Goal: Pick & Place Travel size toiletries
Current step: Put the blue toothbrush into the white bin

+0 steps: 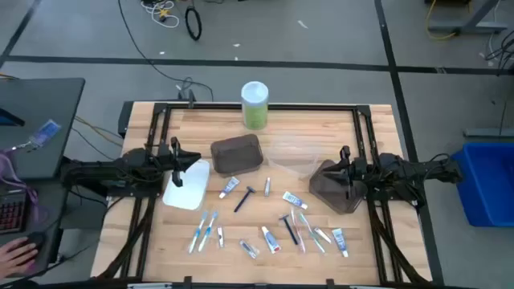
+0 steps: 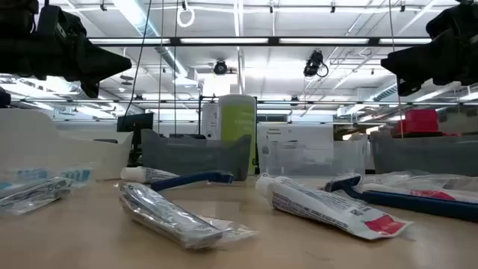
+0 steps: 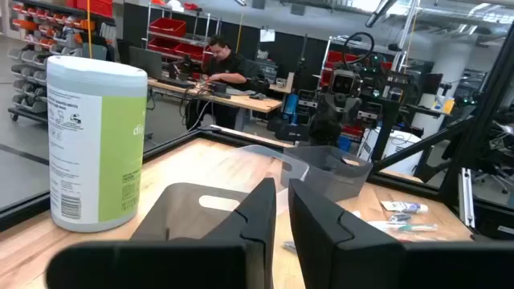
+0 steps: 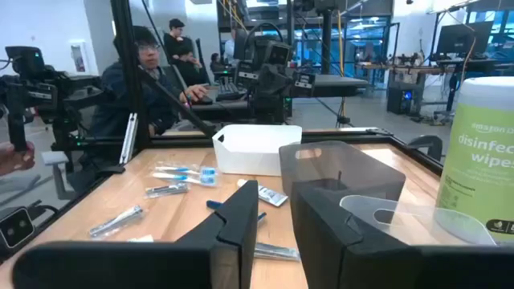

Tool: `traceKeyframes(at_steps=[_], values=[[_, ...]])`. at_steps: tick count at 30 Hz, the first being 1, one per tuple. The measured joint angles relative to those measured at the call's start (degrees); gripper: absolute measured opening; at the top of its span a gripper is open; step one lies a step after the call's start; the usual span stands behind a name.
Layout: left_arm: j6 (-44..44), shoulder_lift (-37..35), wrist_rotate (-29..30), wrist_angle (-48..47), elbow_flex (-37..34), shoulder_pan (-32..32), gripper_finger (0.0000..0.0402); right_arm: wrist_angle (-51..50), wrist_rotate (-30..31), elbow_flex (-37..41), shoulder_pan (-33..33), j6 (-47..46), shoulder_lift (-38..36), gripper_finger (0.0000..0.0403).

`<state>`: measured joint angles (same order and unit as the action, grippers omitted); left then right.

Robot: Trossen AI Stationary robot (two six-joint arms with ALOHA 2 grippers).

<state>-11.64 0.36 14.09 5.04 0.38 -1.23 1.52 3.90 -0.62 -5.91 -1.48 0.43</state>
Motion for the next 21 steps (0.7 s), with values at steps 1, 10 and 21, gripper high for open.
traceKeyframes(at_steps=[1, 10, 21], values=[[0.0, 0.0, 0.0, 0.0, 0.0, 0.0, 0.0043, 0.0, 0.0, 0.0, 0.0, 0.0, 0.0, 0.0086], [0.0, 0.0, 0.0, 0.0, 0.0, 0.0, 0.0043, 3.7, 0.0, 0.0, 0.0, 0.9, 0.0, 0.0086], [1.2, 0.0, 0.0, 0.0, 0.0, 0.0, 0.0043, 3.8, 0.0, 0.0, 0.0, 0.9, 0.0, 0.0086]])
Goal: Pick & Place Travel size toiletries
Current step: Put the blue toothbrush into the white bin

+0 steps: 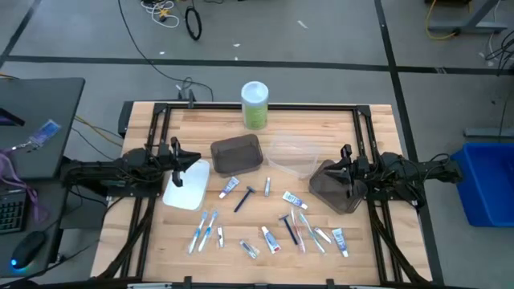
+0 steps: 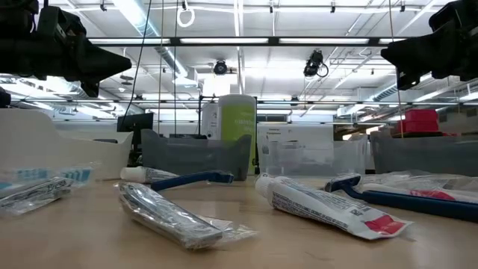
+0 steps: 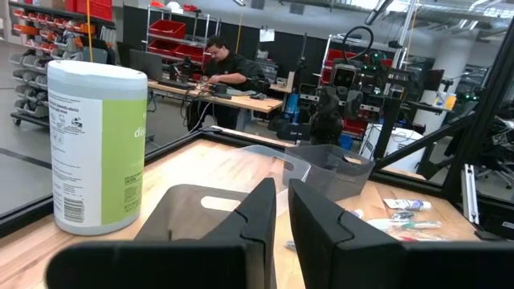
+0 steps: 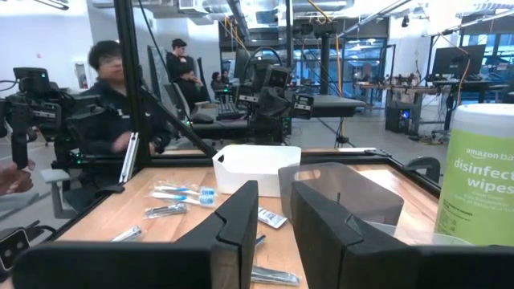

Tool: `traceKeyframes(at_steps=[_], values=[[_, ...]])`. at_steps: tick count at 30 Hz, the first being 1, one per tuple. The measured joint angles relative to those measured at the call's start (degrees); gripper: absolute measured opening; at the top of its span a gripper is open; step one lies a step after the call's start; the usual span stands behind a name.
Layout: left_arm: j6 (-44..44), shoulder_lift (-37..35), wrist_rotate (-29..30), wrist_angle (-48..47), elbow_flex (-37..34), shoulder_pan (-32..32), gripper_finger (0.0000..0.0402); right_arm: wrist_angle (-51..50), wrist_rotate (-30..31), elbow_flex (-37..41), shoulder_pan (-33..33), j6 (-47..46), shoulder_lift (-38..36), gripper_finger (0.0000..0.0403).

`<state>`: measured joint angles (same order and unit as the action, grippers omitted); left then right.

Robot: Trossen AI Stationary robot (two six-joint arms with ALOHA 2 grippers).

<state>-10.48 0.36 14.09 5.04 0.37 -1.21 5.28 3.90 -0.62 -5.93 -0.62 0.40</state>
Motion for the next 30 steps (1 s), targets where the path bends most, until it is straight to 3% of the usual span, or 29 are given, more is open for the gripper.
traceKeyframes(at_steps=[13, 17, 20, 23, 26, 30], values=[[-1.2, 0.0, 0.0, 0.1, 0.0, 0.0, 0.0043, 0.0, 0.0, 0.0, 0.0, 0.9, 0.0, 0.0086], [-2.7, 0.0, -0.4, 4.5, 0.0, 0.0, 0.0043, 1.6, 0.0, 0.0, 0.0, 0.9, 0.0, 0.0086], [-8.9, 0.0, -5.1, 8.4, 0.0, 0.0, 0.0043, 1.1, -1.1, 0.0, 0.0, -2.4, 0.0, 0.0086], [-9.6, 0.0, -12.4, 14.1, 0.0, 0.2, 0.0043, -1.1, -4.1, 0.0, 0.0, -3.0, 0.0, 0.0086], [-6.7, 0.0, -18.2, 22.0, 0.0, 1.3, 0.0043, -2.5, -6.3, 0.0, 0.0, -3.0, 0.0, 0.0086], [-0.8, 0.0, -18.8, 31.1, 0.0, 3.6, 0.0043, -2.3, -5.9, 0.0, 0.0, -1.9, 0.0, 0.0086]])
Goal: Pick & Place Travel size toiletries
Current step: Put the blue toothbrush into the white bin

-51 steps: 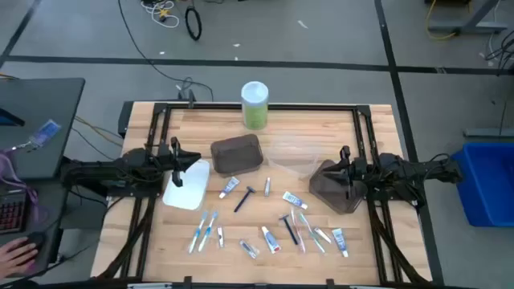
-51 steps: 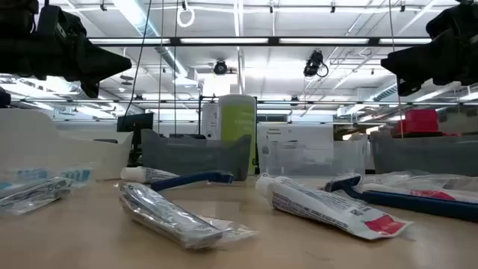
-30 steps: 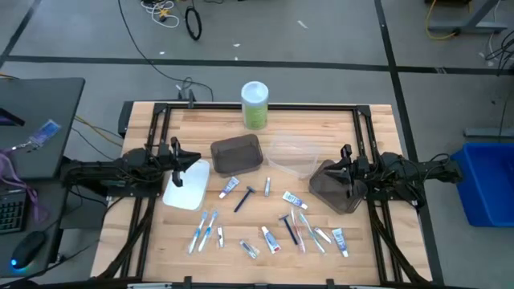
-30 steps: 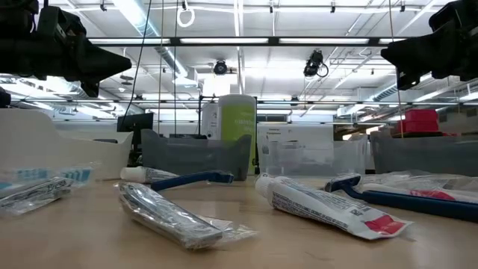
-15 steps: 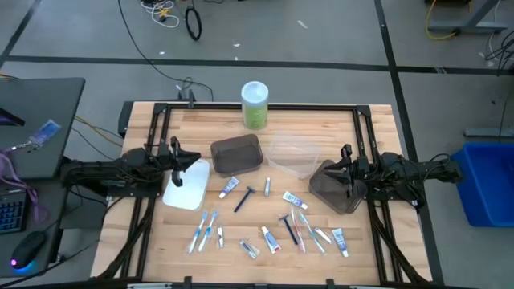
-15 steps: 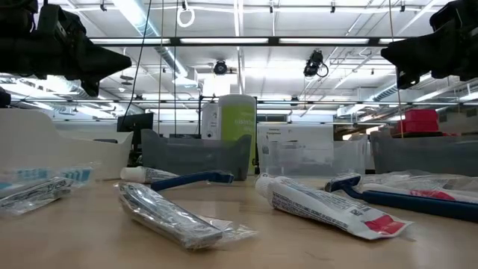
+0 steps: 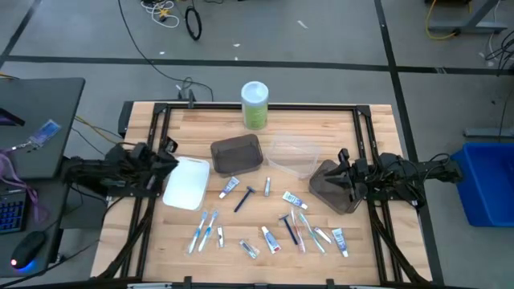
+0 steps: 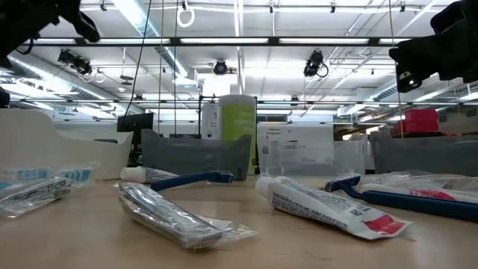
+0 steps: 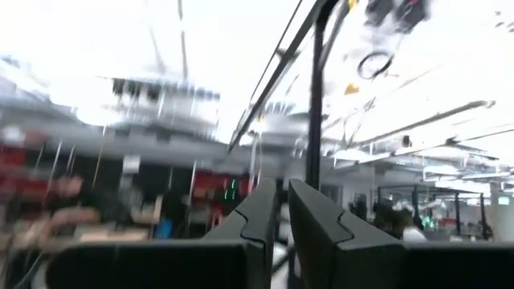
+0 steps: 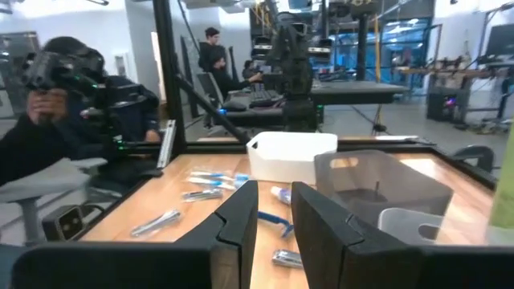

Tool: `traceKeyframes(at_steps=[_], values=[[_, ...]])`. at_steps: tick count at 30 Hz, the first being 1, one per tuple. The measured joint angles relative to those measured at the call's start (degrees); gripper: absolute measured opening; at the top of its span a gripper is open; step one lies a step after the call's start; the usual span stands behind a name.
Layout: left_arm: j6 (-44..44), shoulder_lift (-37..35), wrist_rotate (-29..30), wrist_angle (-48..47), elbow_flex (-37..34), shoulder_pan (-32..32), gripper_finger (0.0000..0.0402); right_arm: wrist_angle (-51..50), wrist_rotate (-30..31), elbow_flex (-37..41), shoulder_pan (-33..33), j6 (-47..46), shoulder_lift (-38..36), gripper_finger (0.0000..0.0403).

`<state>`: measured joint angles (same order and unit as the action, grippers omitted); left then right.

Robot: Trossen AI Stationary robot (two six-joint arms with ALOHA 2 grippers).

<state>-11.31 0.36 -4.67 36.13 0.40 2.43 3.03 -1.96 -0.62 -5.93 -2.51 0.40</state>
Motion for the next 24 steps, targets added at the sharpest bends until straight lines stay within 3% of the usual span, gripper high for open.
traceKeyframes(at_steps=[4, 8, 18, 24], values=[[2.6, 2.1, 2.1, -0.1, 1.4, 1.4, 0.0043, 0.0, 1.9, 0.0, 0.0, 0.6, 0.0, 0.0086], [4.9, 8.1, 8.2, -3.9, 7.1, 1.4, 0.0043, 0.0, 3.4, 0.0, 0.0, 1.1, 0.0, 0.0086], [2.5, 31.7, 11.1, -35.8, 37.3, 2.4, 0.0043, -1.8, 3.4, 0.0, 0.0, 1.5, 0.0, 0.0086], [-7.2, 47.5, 21.9, -58.5, 51.0, 5.4, 0.0043, -2.4, 3.4, 0.0, 0.0, 3.8, 0.1, 0.0086]])
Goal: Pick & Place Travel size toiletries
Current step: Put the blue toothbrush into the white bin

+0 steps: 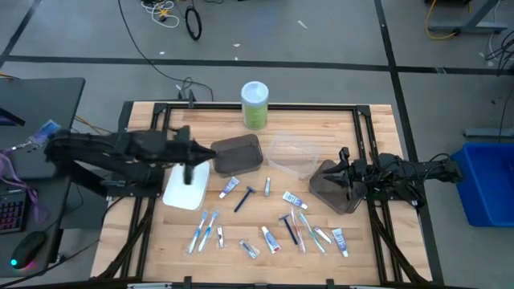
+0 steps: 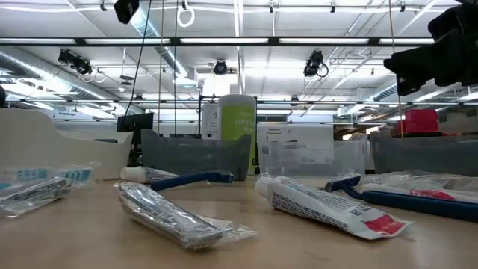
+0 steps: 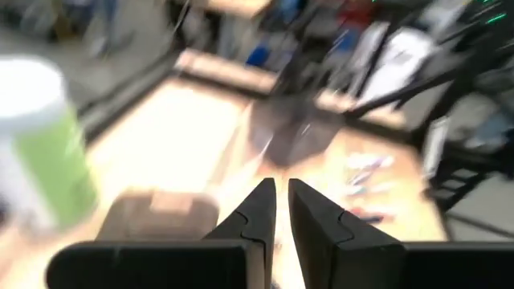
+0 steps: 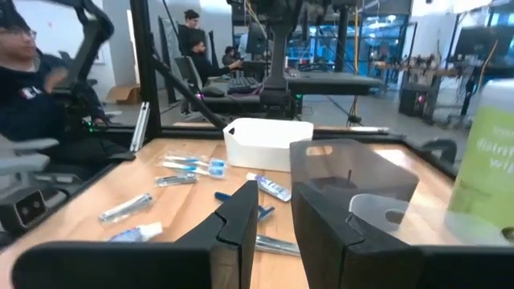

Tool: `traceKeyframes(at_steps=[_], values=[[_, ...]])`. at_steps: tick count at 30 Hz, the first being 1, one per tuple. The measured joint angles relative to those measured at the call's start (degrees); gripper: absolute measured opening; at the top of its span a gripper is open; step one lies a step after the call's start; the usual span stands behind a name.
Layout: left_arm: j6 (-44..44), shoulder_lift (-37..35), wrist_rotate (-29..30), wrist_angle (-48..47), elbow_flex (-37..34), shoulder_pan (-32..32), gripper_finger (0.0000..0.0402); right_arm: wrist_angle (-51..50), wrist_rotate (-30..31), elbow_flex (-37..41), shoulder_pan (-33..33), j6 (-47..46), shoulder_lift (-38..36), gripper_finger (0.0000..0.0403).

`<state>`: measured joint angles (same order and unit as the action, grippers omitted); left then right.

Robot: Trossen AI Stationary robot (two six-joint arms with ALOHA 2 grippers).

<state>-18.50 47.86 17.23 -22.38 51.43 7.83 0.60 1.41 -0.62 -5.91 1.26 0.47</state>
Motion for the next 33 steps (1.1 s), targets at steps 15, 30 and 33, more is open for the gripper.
traceKeyframes(at_steps=[15, 30, 33], values=[[-42.9, 19.9, 2.0, -20.2, 8.9, 18.4, 0.0043, 0.7, 0.0, 0.0, 0.0, 15.8, 0.2, 0.0086], [-79.2, 35.6, -9.3, -29.0, 8.8, 33.3, 0.0012, 0.4, 0.0, 0.0, 0.0, 15.7, 0.3, 0.0086], [-79.2, 37.6, -10.1, -27.6, 8.8, 34.0, 0.0027, 0.0, 0.0, 0.0, 0.0, 15.2, 0.3, 0.0086]])
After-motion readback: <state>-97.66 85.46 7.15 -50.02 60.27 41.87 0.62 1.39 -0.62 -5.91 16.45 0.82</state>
